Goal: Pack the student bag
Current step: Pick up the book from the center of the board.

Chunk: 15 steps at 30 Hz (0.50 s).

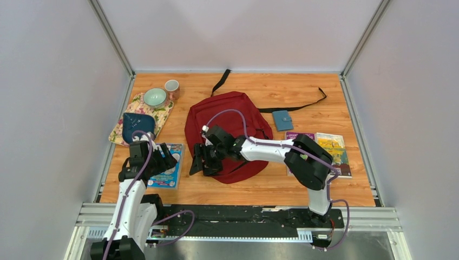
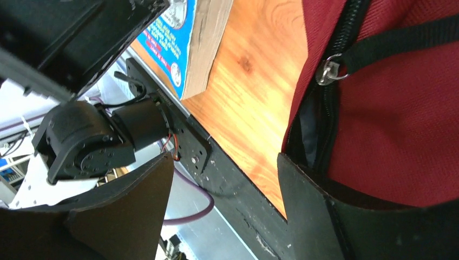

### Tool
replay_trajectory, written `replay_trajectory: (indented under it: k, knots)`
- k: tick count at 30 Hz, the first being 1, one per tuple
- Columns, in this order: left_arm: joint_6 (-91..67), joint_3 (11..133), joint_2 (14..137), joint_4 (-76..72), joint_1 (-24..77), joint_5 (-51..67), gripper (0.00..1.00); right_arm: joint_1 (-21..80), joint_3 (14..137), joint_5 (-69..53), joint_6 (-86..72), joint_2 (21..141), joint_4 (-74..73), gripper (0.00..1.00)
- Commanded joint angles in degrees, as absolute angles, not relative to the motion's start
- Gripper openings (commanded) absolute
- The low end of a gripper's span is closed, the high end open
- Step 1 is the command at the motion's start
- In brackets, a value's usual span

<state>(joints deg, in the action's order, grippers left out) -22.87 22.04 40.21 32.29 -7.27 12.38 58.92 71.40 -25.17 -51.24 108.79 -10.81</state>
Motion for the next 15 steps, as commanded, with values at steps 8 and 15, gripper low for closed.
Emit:
replay_trajectory:
  k: [8, 15]
  knots:
    - [-20.39, 26.27, 36.82, 33.22, -7.73, -3.21, 0.80, 60.38, 76.12, -24.61, -52.47, 111.27, -8.52, 0.75]
    - [-22.49, 25.40, 44.02, 31.38, -7.73, -14.41, 0.83, 60.47, 75.59, -24.87, -50.01, 109.08, -9.14, 0.75]
